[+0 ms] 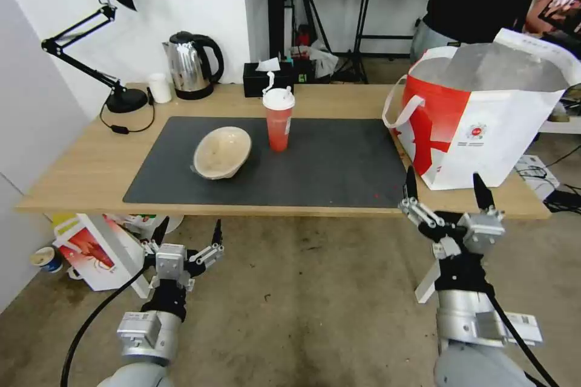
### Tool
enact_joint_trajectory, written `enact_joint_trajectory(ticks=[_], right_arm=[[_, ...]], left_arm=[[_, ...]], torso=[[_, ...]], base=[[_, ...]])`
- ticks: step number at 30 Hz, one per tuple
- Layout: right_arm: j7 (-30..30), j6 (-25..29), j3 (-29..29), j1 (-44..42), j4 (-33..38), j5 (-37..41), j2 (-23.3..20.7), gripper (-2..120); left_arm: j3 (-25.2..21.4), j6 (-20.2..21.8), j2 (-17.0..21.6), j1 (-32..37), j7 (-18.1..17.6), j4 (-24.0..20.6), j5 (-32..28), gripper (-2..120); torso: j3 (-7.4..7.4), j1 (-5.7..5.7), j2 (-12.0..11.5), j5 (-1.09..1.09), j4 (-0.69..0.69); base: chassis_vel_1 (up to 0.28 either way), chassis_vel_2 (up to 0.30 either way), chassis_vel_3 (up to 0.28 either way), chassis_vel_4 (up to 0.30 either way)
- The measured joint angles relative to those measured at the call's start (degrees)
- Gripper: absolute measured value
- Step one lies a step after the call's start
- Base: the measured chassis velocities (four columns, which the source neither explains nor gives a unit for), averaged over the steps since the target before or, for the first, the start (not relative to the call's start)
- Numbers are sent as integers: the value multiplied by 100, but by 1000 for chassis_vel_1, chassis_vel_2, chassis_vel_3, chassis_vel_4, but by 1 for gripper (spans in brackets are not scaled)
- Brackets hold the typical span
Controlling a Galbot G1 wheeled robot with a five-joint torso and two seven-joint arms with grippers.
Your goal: Pick up the trash from the table and place it into the takeout bag.
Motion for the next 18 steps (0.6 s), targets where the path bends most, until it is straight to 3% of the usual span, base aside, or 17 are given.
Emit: enact_joint_trajectory(ticks=[8, 18], right_arm=[[57, -885, -68, -84, 125, 1042, -279, 100], [42, -1286, -86, 133, 126, 1830, -466, 100]], left_arm=[[0, 0, 0, 0, 0, 0, 0, 100], [0, 0, 0, 0, 0, 0, 0, 100]], torso=[[1, 0, -1, 1, 0], [1, 0, -1, 0, 1]], base=[[0, 0, 0, 0], [0, 0, 0, 0]])
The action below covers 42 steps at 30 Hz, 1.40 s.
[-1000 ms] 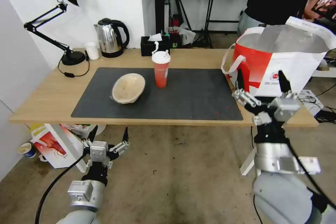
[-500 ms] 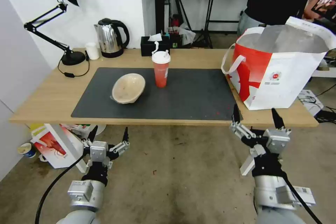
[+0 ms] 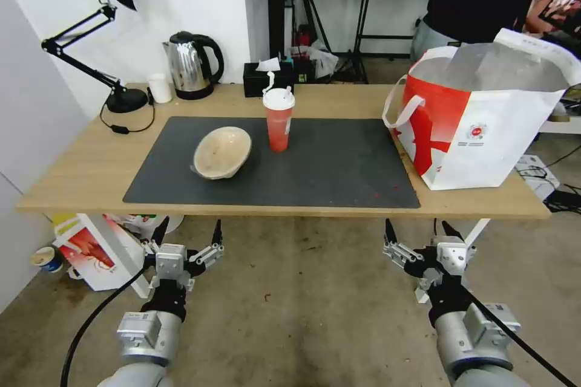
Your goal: Pick up the trash from the table and place it into the takeout bag.
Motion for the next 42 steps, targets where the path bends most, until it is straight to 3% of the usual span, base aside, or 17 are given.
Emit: enact_joint_trajectory(ticks=[42], right_arm=[[197, -112, 61, 213, -106, 167, -41, 100]], left_arm=[[0, 0, 0, 0, 0, 0, 0, 100]], torso=[[0, 0, 0, 0, -1]], base=[[0, 0, 0, 0]])
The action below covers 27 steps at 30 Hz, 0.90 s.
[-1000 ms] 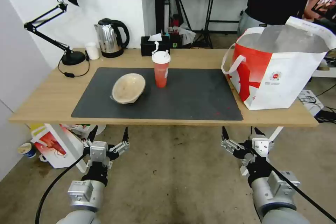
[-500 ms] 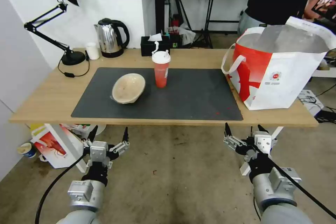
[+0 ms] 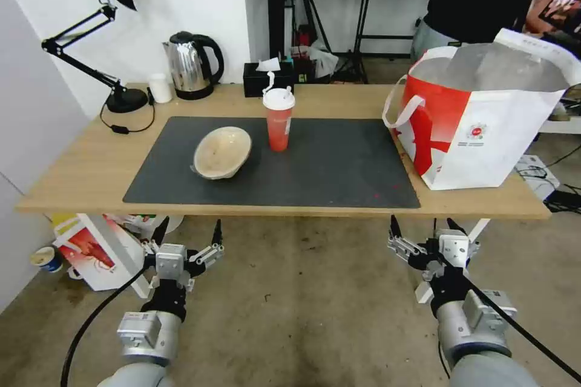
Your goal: Pick up the trash from the table and place it into the takeout bag.
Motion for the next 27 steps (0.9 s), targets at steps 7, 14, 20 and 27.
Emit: enact_joint_trajectory(ticks=[7, 14, 20, 27], right_arm=[[-6, -14, 6, -20, -28, -98, -6, 100], [-12, -14, -7, -44, -38, -137, 8, 100], [-13, -14, -3, -49, -31, -149, 1, 100], [-29, -8, 0, -98, 16, -158, 11, 100]], left_arm=[[0, 0, 0, 0, 0, 0, 0, 100], [0, 0, 0, 0, 0, 0, 0, 100], [0, 0, 0, 0, 0, 0, 0, 100], [0, 0, 0, 0, 0, 0, 0, 100]], torso=[[0, 0, 0, 0, 0], [0, 0, 0, 0, 0], [0, 0, 0, 0, 0], [0, 0, 0, 1, 0]], base=[[0, 0, 0, 0], [0, 0, 0, 0], [0, 0, 0, 0], [0, 0, 0, 0]])
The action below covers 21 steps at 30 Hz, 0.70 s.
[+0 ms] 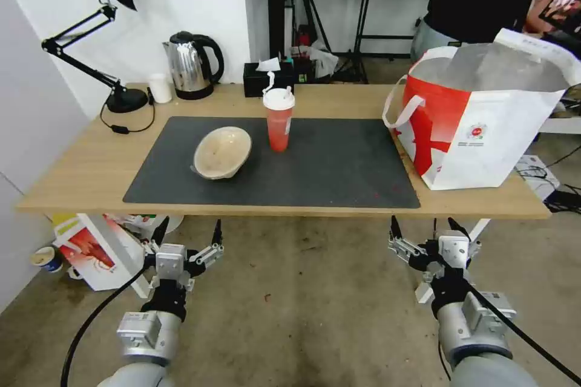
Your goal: Pick up the trash from the table and place it into the takeout bag.
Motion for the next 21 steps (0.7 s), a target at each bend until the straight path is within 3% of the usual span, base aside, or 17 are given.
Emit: enact_joint_trajectory(ticks=[3, 5, 10, 13, 14, 17, 21], right_arm=[[-181, 186, 24, 4, 67, -2, 1, 100], [-736, 657, 38, 123, 86, 80, -22, 100], [-1486, 1120, 55, 427, 87, 91, -94, 100], [-2594, 1705, 60, 1119, 91, 185, -299, 100], [-2594, 1705, 60, 1119, 91, 185, -299, 100], [-3387, 1966, 15, 1659, 93, 500, -472, 100], [-3640, 2046, -40, 2005, 95, 520, -591, 100]], left_arm=[[0, 0, 0, 0, 0, 0, 0, 100], [0, 0, 0, 0, 0, 0, 0, 100], [0, 0, 0, 0, 0, 0, 0, 100], [0, 0, 0, 0, 0, 0, 0, 100], [0, 0, 0, 0, 0, 0, 0, 100], [0, 0, 0, 0, 0, 0, 0, 100], [0, 0, 0, 0, 0, 0, 0, 100]], torso=[[0, 0, 0, -1, 0], [0, 0, 0, 0, -1], [0, 0, 0, 0, -1], [0, 0, 0, -1, 2], [0, 0, 0, -1, 2], [0, 0, 0, 0, 0], [0, 0, 0, 0, 0]], base=[[0, 0, 0, 0], [0, 0, 0, 0], [0, 0, 0, 0], [0, 0, 0, 0], [0, 0, 0, 0], [0, 0, 0, 0], [0, 0, 0, 0]])
